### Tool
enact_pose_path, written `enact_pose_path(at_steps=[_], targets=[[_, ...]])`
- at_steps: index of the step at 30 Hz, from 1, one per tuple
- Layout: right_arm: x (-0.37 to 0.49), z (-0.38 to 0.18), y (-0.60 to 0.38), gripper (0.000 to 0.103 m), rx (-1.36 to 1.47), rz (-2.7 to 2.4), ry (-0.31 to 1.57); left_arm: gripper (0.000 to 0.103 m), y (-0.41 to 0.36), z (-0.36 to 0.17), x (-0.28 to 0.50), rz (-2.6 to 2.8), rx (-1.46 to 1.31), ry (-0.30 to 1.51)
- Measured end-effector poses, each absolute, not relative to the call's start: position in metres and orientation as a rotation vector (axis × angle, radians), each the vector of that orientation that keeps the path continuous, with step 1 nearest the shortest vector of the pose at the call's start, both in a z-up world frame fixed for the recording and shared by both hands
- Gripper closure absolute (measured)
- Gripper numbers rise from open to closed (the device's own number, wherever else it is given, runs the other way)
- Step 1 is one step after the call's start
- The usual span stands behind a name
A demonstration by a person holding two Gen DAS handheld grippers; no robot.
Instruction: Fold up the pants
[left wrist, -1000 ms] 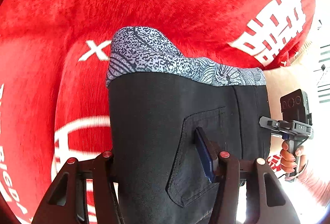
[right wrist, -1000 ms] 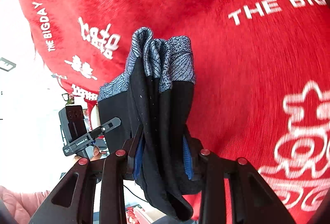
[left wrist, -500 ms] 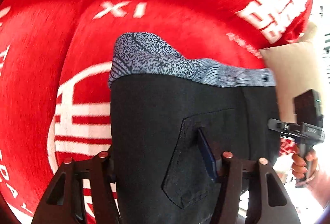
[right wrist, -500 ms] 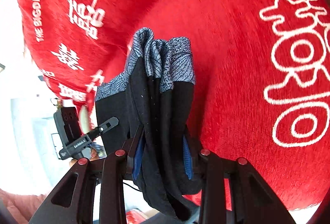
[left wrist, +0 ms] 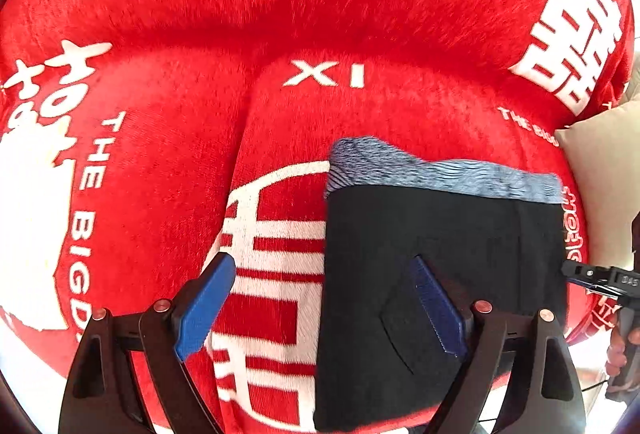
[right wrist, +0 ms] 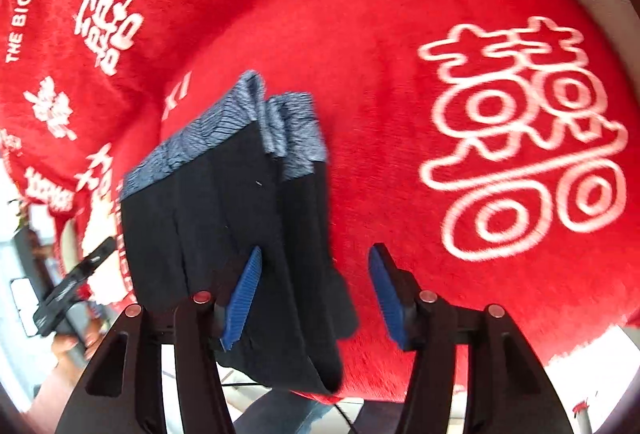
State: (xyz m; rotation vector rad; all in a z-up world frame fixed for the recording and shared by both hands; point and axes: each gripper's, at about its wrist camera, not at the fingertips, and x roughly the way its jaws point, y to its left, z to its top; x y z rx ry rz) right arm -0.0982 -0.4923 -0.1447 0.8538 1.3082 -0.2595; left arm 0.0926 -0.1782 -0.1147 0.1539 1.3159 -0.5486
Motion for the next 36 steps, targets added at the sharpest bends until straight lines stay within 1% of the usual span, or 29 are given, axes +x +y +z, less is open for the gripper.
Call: enact_pose_path(at_steps=[2,4,6,8,13,16,21,25,28,30,32,33,36], targets=[[-0.104,-0.133,-0.486,0.068,0.788,-0.307,1.309,0.013,-0.181,-0.104,0.08,-0.573,0.172,1.3],[-0.109,-0.12,-0.474,0.074,0.724,-0.322,1.29,0.013,-0.185,-0.095,0.064,-0.611,0.183,1.289],[-0.112,-0.109,-0.459,0.076,0.688,-0.31,1.263,0.013,-0.191,-0.096,0.049,-0.654,0.186,1.301],[-0.113,-0.105,-0.442,0.076,0.655,-0.283,1.257,0.013,-0.198,-0.105,0.035,-0.677,0.214,1.319],[-0.112,-0.132,-0.416,0.077,0.595,-0.282,1.348,0.012,-0.202,-0.154,0.023,-0.599,0.303,1.363],[-0.11,-0.141,-0.415,0.076,0.588,-0.304,1.355,0.006,-0.194,-0.165,0.03,-0.587,0.224,1.407],[-0.104,-0.142,-0.409,0.076,0.539,-0.307,1.359,0.005,-0.197,-0.157,0.025,-0.58,0.3,1.388],[-0.109,-0.132,-0.414,0.075,0.597,-0.329,1.381,0.005,-0.198,-0.143,0.017,-0.562,0.381,1.378],[-0.122,-0.12,-0.415,0.074,0.628,-0.354,1.4,0.005,-0.191,-0.127,0.009,-0.57,0.392,1.373],[-0.132,-0.112,-0.414,0.067,0.666,-0.358,1.407,0.005,-0.185,-0.116,0.004,-0.574,0.386,1.379],[-0.14,-0.103,-0.41,0.057,0.669,-0.366,1.414,0.001,-0.181,-0.105,-0.001,-0.569,0.39,1.385],[-0.143,-0.1,-0.408,0.055,0.668,-0.367,1.415,0.001,-0.18,-0.102,-0.002,-0.568,0.393,1.384],[-0.149,-0.084,-0.397,0.047,0.655,-0.361,1.417,0.001,-0.179,-0.09,-0.007,-0.546,0.432,1.374]])
